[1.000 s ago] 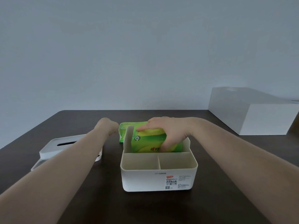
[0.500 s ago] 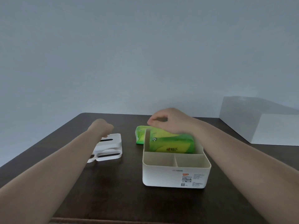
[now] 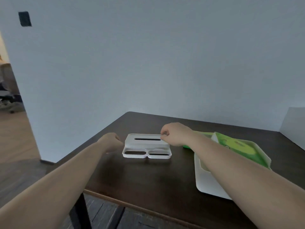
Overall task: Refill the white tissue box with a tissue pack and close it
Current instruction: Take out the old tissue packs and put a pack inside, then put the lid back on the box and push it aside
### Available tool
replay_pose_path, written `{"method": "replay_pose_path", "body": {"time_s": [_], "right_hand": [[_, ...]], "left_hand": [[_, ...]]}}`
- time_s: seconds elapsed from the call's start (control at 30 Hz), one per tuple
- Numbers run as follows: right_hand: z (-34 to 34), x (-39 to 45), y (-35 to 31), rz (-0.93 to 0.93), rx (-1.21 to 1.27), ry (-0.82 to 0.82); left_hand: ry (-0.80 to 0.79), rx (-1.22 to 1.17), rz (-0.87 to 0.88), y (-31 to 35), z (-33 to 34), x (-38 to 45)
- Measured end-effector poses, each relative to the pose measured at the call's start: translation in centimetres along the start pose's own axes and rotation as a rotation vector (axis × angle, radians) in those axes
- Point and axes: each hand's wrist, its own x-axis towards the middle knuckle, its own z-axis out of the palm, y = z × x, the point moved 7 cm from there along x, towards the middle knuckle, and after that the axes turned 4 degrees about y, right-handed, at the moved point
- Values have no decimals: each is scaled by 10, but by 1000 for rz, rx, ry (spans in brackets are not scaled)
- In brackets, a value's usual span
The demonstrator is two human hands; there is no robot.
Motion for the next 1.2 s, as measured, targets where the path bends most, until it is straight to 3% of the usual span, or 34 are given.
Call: {"method": "replay_pose_path", "body": {"time_s": [0.3, 0.43, 0.6, 0.8, 0.97, 1.2], "right_hand": [[48, 38, 18, 325, 5, -166], [60, 45, 30, 491, 129, -211], [69, 47, 38, 569, 294, -240], [56, 43, 39, 583, 410, -122], [16, 37, 55, 629, 533, 110], [-51, 4, 85, 600, 588, 304]], "left_hand": [[33, -184, -58, -21, 17, 14], [-13, -361, -88, -16, 26, 24], [9, -427, -118, -12, 36, 25], [116, -386, -130, -1, 26, 18], [174, -487, -109, 30, -3, 4], [208, -530, -35, 88, -24, -24]]}}
